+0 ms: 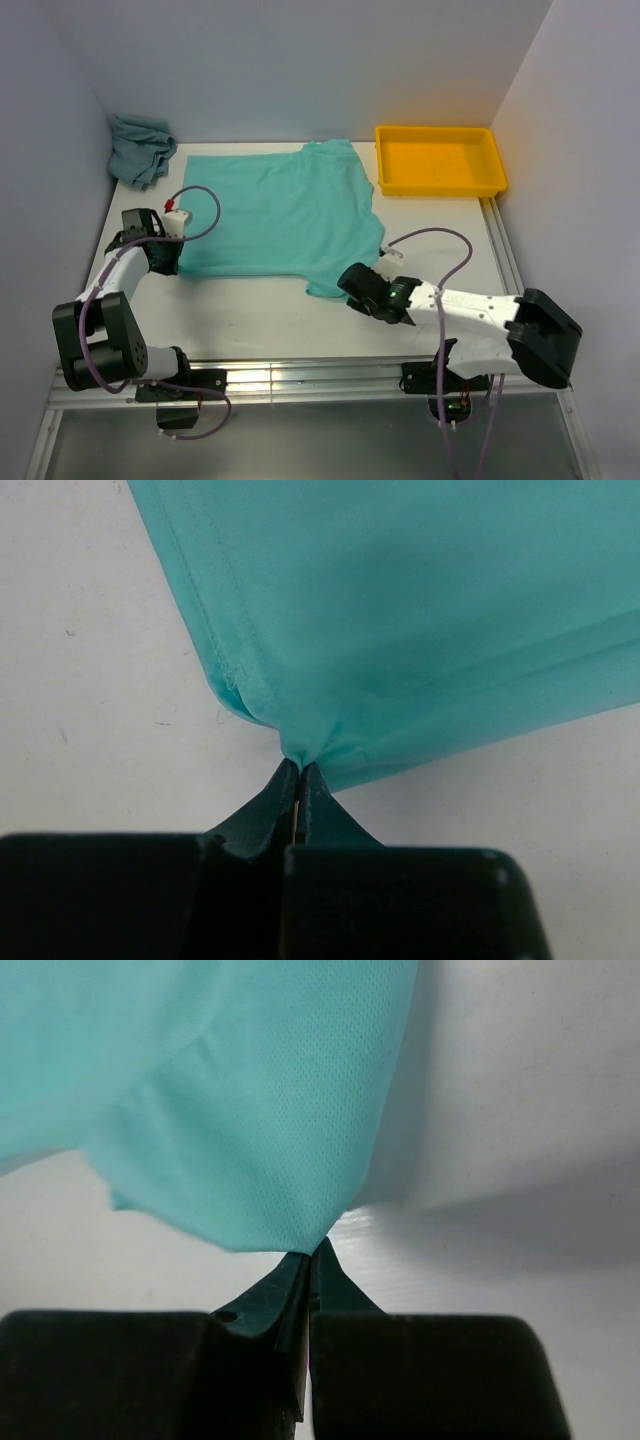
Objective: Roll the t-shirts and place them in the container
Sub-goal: Fold the tshirt
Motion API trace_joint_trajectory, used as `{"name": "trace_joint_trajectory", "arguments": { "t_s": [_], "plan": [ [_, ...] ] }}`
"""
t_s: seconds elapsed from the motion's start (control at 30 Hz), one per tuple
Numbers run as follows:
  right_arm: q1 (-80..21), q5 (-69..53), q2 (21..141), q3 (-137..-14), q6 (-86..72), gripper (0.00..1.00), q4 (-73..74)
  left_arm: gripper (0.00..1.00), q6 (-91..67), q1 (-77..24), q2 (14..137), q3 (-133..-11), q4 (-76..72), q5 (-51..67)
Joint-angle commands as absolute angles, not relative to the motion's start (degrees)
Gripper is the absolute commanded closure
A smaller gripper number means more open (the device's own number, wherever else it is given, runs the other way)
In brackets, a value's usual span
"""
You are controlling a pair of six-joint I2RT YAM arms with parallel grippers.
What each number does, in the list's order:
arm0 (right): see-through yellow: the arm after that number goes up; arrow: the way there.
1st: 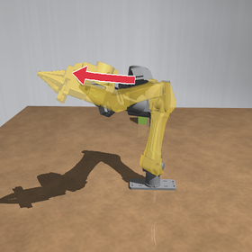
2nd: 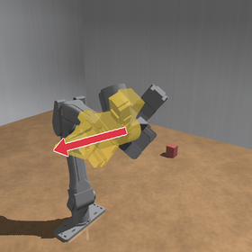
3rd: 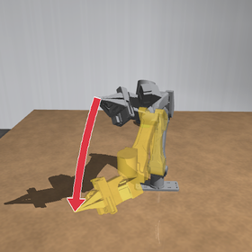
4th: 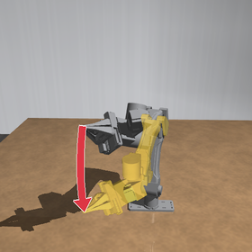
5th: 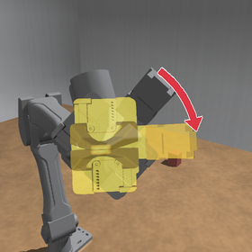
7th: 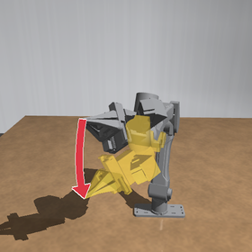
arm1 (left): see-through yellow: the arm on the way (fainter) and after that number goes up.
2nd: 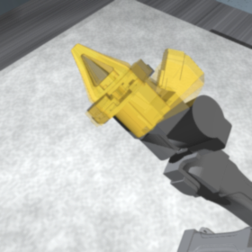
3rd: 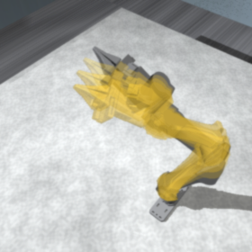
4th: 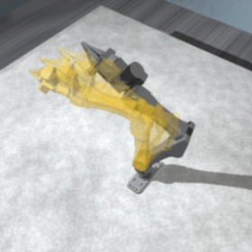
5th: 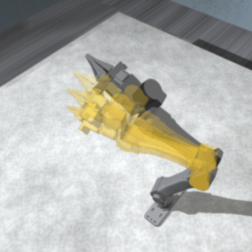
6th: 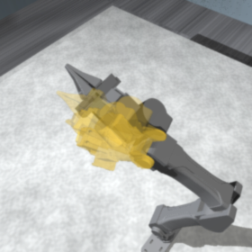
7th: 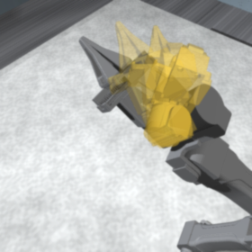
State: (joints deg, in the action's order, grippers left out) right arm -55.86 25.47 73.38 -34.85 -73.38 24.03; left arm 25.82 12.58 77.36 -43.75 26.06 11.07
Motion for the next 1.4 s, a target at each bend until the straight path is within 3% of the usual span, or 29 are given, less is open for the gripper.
{"name": "trace_joint_trajectory", "arguments": {
  "t_s": [0.0, 0.4, 0.63, 0.8, 1.37],
  "plan": [
    [-56.25, 28.92, 66.11, -34.98, -73.22, 1.0, 29.17, 1.0, 25.93, 12.92, 74.97, -44.65, 26.54, 11.07],
    [-56.25, 25.49, 45.02, -29.62, -72.25, 1.0, 37.09, 1.0, 26.98, 12.92, 70.32, -40.08, 27.42, 9.76],
    [-56.25, 23.12, 42.8, -30.31, -69.97, 1.0, 38.5, 1.0, 29.09, 12.83, 65.31, -37.18, 30.23, 9.23],
    [-56.08, 25.13, 48.14, -34.44, -66.54, 1.0, 37.36, 1.0, 27.6, 12.92, 66.7, -40.6, 31.11, 10.72],
    [-34.46, 14.69, 75.39, -54.57, -43.25, 1.0, 23.82, 1.0, 16.79, 9.5, 93.68, -67.4, 29.27, 12.83]
  ]
}}
